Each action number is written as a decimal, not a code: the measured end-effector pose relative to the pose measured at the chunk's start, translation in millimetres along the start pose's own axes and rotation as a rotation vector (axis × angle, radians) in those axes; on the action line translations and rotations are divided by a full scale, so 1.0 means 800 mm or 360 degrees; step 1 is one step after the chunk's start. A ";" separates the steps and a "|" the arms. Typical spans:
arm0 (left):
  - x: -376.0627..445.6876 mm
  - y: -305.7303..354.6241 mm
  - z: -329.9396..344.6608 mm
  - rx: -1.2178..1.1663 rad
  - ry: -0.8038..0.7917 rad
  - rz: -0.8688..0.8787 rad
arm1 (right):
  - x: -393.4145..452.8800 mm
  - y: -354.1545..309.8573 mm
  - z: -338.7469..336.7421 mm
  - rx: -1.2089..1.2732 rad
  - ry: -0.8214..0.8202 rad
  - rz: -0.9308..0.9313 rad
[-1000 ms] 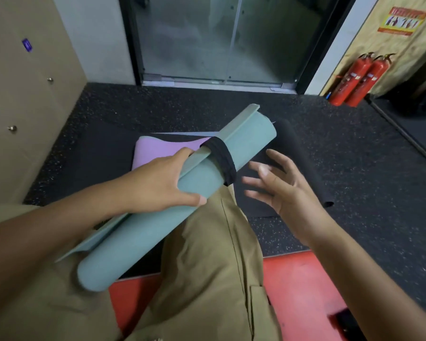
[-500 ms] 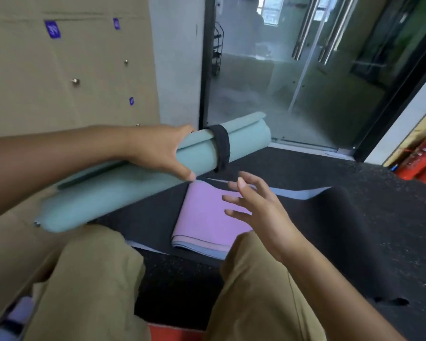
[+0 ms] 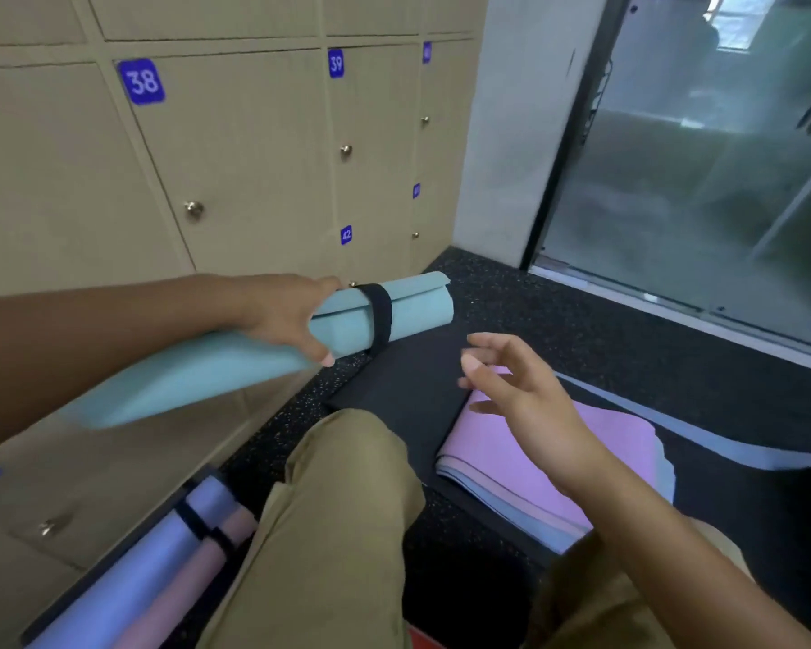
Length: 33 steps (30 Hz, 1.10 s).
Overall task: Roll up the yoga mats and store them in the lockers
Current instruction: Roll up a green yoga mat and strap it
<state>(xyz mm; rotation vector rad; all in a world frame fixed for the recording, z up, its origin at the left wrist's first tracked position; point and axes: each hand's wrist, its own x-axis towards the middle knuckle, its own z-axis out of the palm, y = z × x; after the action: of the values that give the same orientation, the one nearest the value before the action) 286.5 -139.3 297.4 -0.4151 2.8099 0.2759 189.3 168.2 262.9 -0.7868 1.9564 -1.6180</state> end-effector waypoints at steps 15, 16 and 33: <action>-0.066 -0.201 0.232 -0.0407 -0.0168 -0.0637 | 0.117 0.042 0.175 -0.1317 -0.0734 -0.0519; -0.070 -0.212 0.250 -0.0436 -0.0170 -0.0700 | 0.123 0.050 0.190 -0.1389 -0.0807 -0.0502; -0.108 -0.377 0.505 -0.0721 -0.0092 -0.1363 | 0.171 0.162 0.301 -0.1549 -0.1230 -0.0187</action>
<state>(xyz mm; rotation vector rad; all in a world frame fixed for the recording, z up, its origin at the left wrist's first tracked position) 560.9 -309.2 -99.6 -1.5894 2.2201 0.6897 238.4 -79.1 90.1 -1.5888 1.9927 -0.1684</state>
